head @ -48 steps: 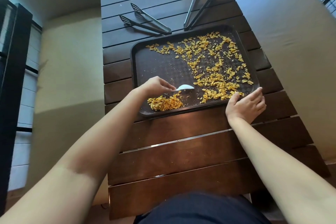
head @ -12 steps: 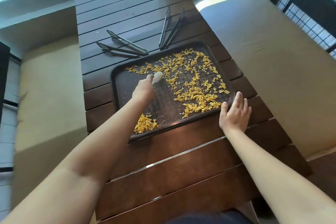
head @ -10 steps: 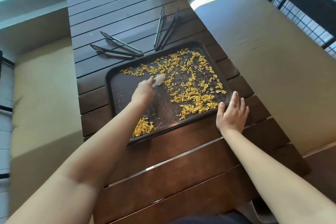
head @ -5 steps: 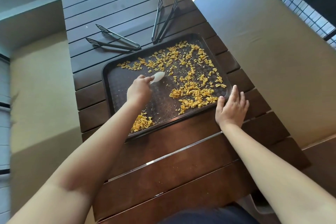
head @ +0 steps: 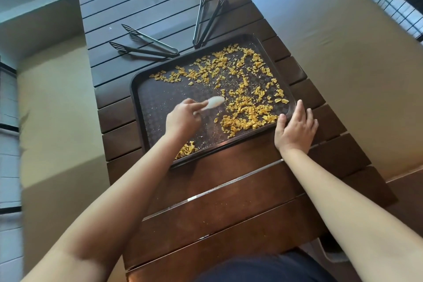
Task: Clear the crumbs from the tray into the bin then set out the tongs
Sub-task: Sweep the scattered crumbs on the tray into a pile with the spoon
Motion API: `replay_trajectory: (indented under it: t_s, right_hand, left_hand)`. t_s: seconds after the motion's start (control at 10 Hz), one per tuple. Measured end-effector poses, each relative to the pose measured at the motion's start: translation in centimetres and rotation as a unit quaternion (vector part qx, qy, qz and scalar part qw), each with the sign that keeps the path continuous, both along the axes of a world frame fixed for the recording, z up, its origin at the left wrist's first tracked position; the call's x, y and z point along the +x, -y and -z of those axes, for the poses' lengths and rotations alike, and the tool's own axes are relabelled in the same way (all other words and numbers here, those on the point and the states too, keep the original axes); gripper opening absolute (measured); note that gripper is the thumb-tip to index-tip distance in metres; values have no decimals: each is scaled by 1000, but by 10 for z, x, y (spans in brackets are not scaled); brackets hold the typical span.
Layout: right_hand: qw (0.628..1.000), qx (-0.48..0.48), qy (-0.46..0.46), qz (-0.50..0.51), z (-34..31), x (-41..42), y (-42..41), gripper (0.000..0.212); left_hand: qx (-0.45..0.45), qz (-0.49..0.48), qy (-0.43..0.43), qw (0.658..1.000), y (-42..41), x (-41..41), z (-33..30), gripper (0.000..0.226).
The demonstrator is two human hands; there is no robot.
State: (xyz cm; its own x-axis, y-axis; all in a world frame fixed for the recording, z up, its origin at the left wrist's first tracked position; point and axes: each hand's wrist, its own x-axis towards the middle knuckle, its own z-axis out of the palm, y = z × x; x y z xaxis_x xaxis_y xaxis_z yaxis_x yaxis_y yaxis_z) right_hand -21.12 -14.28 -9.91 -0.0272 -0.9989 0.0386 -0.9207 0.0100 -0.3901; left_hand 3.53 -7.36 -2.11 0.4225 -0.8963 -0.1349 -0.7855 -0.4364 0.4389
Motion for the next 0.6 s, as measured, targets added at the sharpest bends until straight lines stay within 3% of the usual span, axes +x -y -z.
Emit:
replay_trajectory:
  t_s: [0.1, 0.2, 0.3, 0.6]
  right_hand:
    - [1000, -2, 2, 1, 0, 0, 0, 67]
    - [1000, -2, 3, 1, 0, 0, 0, 66]
    - [1000, -4, 4, 2, 0, 0, 0, 66]
    - [1000, -6, 5, 4, -1, 0, 0, 66]
  left_hand:
    - [12, -71, 11, 997, 20, 4, 3, 42]
    - [27, -65, 12, 997, 31, 0, 4, 46]
    - [32, -2, -23, 999, 34, -12, 4, 39]
    - [11, 138, 46, 989, -14, -7, 0, 23]
